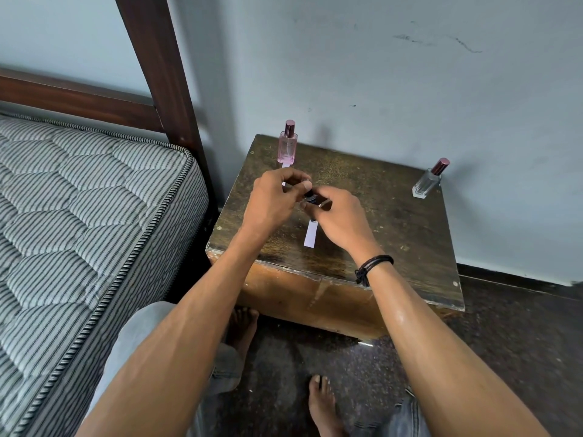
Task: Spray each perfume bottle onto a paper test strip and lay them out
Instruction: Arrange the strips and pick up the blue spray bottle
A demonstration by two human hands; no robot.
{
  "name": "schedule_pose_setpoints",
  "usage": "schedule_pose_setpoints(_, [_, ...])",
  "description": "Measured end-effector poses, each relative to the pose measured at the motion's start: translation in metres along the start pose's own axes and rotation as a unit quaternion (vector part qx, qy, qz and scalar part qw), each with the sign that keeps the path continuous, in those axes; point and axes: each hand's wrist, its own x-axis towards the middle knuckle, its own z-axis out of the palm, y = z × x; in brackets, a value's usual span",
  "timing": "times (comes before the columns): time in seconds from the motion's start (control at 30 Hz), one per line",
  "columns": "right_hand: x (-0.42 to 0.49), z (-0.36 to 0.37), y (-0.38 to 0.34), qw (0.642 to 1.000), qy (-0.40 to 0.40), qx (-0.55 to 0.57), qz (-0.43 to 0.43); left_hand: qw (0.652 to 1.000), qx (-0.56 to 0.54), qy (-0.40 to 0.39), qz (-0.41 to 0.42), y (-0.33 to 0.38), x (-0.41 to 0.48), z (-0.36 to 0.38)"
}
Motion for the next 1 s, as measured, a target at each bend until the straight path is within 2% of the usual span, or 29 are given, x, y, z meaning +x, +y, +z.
schedule_pose_setpoints(0.3, [0.0009, 0.0002, 0.0024, 0.993, 0.01, -0.102, -0.052, 1.0, -0.025, -0.002, -0.008, -0.0009, 0.0004, -0.0005])
schedule_pose_setpoints(1.0, [0.0017, -0.003, -0.0025, 0.985, 0.04, -0.129, -0.107, 0.995, -0.099, 0.022, 0.019, 0.0006, -0.001, -0.0077])
